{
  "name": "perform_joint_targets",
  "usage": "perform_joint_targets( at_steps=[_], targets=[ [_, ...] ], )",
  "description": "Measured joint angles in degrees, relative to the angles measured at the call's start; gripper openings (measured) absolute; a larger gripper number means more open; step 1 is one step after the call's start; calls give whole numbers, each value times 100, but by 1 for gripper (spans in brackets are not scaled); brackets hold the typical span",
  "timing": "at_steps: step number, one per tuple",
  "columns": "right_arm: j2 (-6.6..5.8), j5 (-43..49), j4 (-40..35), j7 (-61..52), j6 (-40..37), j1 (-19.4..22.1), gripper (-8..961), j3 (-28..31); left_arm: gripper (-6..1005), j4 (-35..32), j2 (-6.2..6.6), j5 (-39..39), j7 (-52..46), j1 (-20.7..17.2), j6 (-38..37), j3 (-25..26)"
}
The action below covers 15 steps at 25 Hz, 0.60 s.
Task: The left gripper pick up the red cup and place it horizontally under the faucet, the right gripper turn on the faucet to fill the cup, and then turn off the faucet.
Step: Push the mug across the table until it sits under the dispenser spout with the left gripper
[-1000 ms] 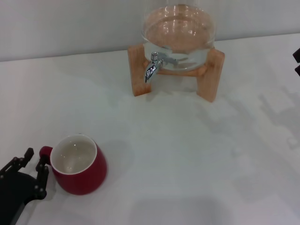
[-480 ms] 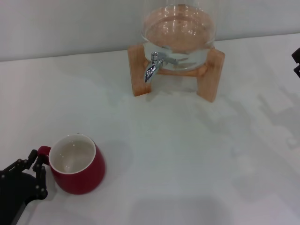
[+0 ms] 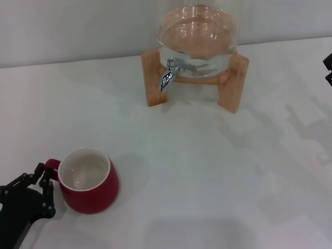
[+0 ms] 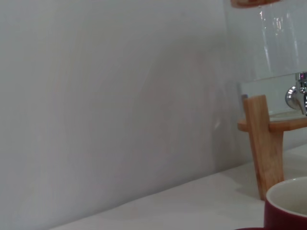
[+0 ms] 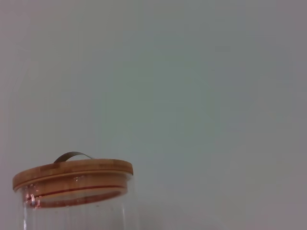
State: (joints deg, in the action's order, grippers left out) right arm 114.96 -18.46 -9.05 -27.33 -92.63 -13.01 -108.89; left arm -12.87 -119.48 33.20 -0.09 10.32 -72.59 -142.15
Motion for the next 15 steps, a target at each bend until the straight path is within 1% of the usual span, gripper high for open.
perform_joint_targets(
  at_steps=[15],
  targets=[
    [0,1,9,0,0,0,784,0,96,-4,3,1,-31,243,-6,-38]
  ],
)
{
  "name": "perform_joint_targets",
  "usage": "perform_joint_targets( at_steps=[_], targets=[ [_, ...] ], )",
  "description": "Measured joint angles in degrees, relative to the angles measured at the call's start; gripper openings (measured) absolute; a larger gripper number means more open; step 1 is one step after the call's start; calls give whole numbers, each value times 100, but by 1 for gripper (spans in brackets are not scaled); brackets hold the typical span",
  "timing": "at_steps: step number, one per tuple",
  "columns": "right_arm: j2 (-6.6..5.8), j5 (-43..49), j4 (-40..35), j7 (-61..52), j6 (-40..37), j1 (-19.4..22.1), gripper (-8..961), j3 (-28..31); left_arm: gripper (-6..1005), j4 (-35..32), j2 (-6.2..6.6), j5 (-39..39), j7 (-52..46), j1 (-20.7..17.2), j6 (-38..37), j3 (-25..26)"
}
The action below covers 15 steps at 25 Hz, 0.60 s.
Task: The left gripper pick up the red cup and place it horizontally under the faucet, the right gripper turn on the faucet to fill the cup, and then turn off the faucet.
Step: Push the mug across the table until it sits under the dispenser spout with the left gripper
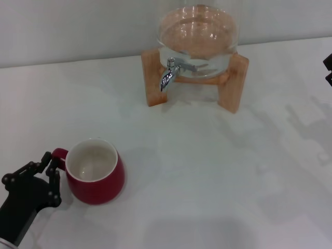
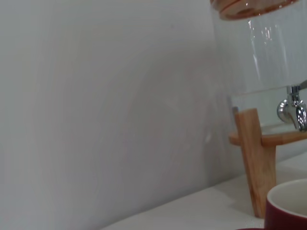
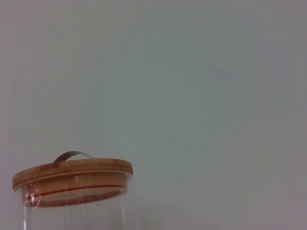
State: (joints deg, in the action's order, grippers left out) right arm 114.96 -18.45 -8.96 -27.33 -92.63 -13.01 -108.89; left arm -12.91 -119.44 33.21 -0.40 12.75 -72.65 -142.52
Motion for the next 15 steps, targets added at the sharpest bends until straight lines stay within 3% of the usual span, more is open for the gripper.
perform_joint_targets(
  at_steps=[15],
  targets=[
    [0,-1,0,0,28,0,784,-42,96,187,9,-9,-324,489,211,-11]
  ],
)
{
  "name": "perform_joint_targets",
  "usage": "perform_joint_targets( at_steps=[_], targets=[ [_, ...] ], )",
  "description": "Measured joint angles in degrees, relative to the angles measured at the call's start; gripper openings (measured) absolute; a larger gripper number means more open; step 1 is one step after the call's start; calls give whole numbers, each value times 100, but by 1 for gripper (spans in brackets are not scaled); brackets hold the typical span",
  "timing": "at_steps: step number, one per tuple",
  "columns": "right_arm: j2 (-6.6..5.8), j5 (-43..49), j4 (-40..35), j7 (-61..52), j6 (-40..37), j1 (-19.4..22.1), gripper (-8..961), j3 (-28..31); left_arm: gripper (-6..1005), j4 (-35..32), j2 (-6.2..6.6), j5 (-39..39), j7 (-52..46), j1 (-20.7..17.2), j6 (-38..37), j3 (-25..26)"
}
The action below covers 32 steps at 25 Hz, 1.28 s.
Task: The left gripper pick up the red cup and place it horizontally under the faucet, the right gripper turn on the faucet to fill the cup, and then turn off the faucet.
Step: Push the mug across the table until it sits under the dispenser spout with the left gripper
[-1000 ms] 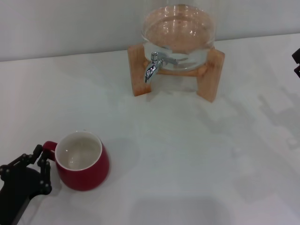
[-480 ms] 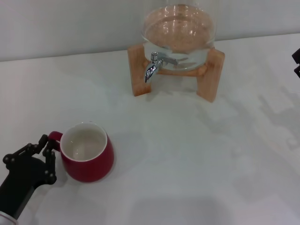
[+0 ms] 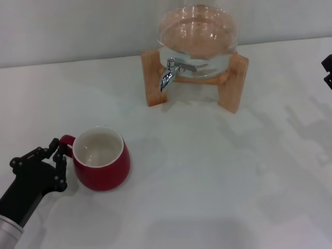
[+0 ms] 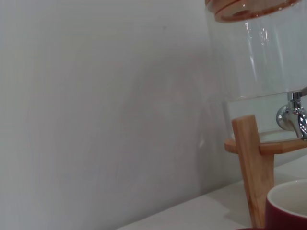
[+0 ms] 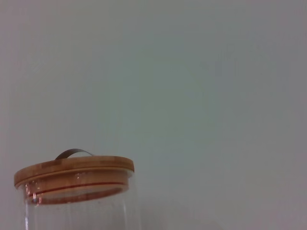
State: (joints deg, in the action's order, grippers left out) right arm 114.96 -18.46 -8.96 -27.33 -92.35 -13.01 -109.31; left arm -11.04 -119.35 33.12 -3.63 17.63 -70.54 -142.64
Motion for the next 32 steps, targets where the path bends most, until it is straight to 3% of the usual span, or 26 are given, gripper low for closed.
perform_joint_targets(
  at_steps=[21,32],
  targets=[
    [5,0,-65,-8,104,-60,784,-199,95,462,18,5,-541,887,346,30],
    [9,0,-81,-9,104,-84,784,-212,95,471,24,-54,-542,1168,657,0]
  ],
)
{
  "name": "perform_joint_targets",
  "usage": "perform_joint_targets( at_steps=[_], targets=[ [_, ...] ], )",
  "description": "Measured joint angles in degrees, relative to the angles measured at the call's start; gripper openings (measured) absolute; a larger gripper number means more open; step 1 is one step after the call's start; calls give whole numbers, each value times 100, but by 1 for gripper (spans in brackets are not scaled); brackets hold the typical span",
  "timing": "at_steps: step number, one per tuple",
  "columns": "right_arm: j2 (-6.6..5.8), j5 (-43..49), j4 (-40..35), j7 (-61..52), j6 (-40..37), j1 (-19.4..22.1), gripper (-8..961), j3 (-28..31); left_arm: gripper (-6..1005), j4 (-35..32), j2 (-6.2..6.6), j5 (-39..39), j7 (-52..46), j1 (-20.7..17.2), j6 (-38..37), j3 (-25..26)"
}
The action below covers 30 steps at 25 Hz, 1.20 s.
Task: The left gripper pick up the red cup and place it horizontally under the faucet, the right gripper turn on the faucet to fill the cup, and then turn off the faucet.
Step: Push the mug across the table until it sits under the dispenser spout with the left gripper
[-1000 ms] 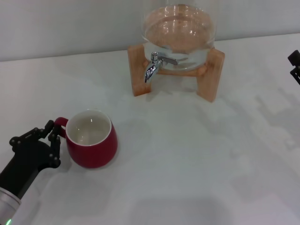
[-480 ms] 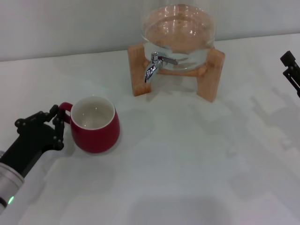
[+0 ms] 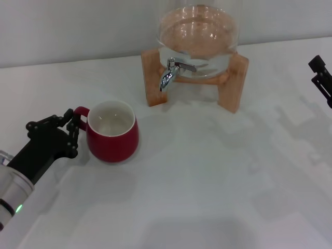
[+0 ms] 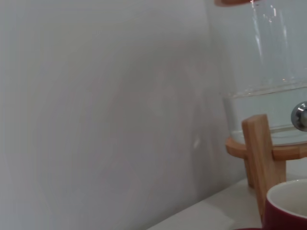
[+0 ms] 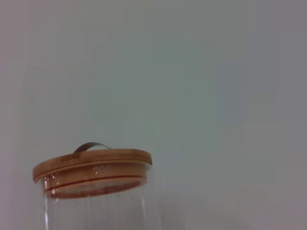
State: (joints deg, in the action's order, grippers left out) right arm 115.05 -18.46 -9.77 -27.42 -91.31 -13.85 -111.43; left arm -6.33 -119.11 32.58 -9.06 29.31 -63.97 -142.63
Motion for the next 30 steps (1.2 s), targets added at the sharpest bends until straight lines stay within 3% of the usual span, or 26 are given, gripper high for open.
perform_joint_targets(
  at_steps=[30],
  targets=[
    [0,0,-59,0,-8,-21,784,-96,96,-18,-16,-245,0,560,507,-1]
  ],
)
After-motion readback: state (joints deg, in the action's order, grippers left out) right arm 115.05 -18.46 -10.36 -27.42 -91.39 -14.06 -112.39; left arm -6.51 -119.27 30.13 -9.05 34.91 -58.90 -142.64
